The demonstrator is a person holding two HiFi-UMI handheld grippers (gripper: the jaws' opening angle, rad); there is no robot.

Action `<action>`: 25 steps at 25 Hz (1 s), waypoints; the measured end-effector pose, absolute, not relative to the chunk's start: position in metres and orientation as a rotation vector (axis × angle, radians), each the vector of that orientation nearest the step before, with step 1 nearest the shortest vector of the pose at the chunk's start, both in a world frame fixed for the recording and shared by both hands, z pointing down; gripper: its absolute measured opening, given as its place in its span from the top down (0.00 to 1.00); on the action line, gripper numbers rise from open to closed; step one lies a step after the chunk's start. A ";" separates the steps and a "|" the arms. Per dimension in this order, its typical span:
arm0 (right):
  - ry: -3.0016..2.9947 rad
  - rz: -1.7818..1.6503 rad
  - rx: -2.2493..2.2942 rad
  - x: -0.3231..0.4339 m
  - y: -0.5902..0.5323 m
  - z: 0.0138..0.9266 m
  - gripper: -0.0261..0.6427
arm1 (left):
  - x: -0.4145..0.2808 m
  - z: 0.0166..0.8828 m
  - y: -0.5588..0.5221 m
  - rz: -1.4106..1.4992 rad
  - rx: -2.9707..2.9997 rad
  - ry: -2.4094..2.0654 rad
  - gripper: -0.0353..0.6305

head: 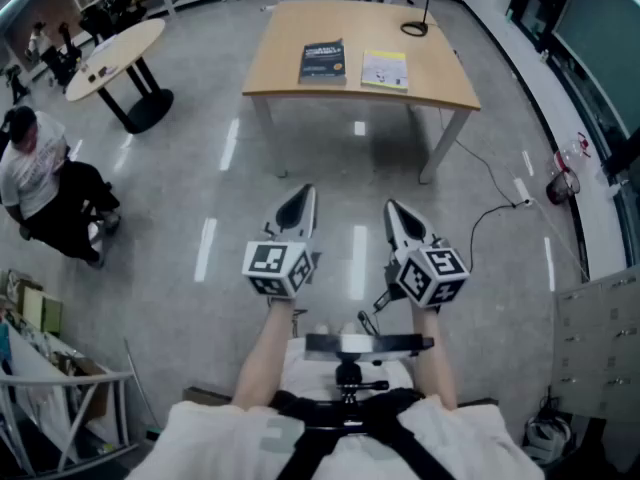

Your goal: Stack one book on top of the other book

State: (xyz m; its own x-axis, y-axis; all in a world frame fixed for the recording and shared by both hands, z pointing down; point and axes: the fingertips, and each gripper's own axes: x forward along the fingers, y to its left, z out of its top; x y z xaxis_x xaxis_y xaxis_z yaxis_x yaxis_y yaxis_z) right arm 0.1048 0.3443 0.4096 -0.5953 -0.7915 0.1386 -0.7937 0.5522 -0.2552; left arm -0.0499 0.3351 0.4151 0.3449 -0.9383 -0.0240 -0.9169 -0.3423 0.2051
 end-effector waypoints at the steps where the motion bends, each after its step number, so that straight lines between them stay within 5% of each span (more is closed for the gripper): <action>1: -2.758 0.458 1.412 0.103 0.344 0.410 0.96 | -0.052 0.415 0.334 -0.198 2.452 -1.709 0.93; 25: -2.783 0.585 1.393 0.103 0.282 0.435 0.96 | -0.067 0.421 0.276 -0.219 2.428 -1.769 0.93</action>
